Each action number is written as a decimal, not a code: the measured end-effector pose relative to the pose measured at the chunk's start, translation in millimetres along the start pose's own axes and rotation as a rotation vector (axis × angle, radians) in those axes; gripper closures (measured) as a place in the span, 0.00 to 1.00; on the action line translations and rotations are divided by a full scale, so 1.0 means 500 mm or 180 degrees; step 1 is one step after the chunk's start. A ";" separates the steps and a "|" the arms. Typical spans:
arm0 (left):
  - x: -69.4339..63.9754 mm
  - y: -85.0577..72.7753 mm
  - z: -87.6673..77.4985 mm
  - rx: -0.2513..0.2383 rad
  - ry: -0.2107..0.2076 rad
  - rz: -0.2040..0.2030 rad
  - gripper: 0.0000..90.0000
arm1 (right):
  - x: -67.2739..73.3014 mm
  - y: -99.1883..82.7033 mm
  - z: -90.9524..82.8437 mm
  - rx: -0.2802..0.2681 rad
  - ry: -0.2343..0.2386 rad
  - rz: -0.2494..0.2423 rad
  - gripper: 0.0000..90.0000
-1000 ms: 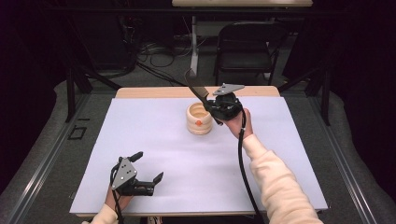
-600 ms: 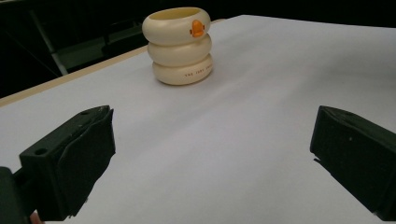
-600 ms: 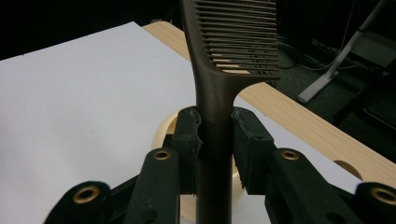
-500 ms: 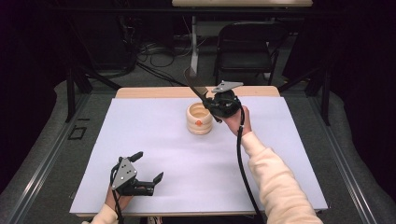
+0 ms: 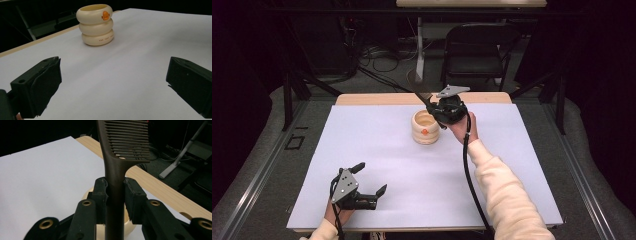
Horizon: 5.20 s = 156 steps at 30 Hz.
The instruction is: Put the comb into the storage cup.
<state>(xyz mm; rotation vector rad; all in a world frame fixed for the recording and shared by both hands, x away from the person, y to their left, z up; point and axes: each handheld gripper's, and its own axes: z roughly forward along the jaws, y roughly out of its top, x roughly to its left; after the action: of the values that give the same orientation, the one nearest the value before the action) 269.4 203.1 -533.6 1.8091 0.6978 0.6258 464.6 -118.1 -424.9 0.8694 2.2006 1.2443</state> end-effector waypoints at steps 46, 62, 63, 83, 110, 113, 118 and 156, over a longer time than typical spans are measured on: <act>0.002 0.000 -0.001 -0.0014 0.0009 0.0003 0.00 | 0.005 0.023 0.056 -0.0456 -0.0085 -0.0070 0.80; 0.001 0.000 -0.001 -0.0014 0.0009 -0.0001 0.00 | 0.003 0.010 0.091 -0.0540 -0.0100 0.0001 0.80; 0.001 0.000 -0.001 -0.0015 0.0013 -0.0009 0.00 | 0.004 0.008 0.094 -0.0540 -0.0104 0.0016 0.80; 0.001 0.000 -0.001 -0.0014 0.0010 0.0005 0.00 | 0.014 -0.035 0.136 -0.0475 -0.0061 0.0104 0.80; 0.001 0.000 -0.001 -0.0012 0.0017 -0.0002 0.00 | 0.008 -0.067 0.152 -0.0291 0.0035 0.0144 0.80; 0.000 0.000 -0.001 -0.0010 0.0019 -0.0005 0.00 | 0.007 -0.069 0.152 -0.0268 0.0036 0.0154 0.80; 0.000 0.000 -0.001 -0.0009 0.0020 -0.0005 0.00 | 0.007 -0.072 0.155 -0.0236 0.0045 0.0151 0.80; 0.001 0.001 -0.001 -0.0015 0.0021 0.0018 0.00 | -0.008 -0.085 0.132 0.0012 0.0168 0.0384 0.34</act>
<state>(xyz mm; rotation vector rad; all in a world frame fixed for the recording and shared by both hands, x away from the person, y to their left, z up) 269.3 203.6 -533.0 1.8061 0.6952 0.6369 498.3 -99.4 -493.6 0.9944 2.2204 1.3337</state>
